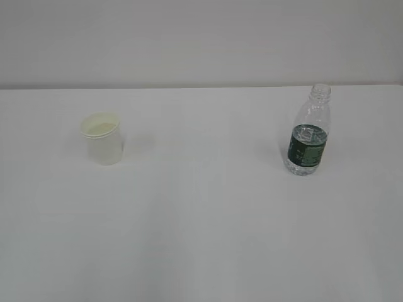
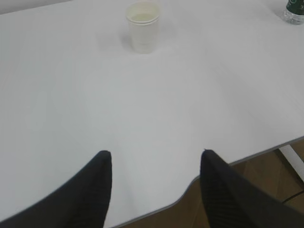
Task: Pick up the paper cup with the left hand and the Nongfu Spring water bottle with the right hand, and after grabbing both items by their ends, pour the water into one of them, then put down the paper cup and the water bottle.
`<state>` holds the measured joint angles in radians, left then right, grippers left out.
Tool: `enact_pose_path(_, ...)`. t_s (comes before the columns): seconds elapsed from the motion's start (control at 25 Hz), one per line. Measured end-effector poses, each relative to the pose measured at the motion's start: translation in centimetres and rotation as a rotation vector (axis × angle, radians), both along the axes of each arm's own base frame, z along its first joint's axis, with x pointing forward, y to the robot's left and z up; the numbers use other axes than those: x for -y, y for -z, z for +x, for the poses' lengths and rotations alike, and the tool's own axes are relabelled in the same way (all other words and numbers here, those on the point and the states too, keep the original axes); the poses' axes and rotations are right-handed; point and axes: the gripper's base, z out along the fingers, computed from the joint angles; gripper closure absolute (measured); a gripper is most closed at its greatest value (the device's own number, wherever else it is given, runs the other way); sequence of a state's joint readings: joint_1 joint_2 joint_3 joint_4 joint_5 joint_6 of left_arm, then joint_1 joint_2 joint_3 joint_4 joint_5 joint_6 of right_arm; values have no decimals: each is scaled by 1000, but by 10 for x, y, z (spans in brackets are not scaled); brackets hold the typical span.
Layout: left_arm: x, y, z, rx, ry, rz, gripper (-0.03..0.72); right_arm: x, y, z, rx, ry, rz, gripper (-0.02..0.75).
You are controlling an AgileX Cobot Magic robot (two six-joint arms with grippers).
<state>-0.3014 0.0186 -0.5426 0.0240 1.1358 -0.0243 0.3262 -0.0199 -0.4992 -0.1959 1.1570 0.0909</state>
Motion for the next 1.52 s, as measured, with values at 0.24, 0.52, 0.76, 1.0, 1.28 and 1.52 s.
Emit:
enact_pose_path(0.24,0,1,2,11,-1,-1,267,0,0,1,3,-1,0,148)
enact_pose_path(0.52,1,2,3,9,-1,-1,267,0,0,1,4,-1,1,148)
enact_pose_path(0.76,1,2,3,11,-1,-1,267,0,0,1,4,-1,1,149)
enact_pose_path(1.0,1,2,3,11,-1,-1,267,0,0,1,4,-1,1,148)
enact_pose_path(1.28,1,2,3,11,-1,-1,269,0,0,1,4,-1,1,149)
enact_pose_path(1.52,1,2,3,11,-1,-1,275,0,0,1,4,-1,1,149)
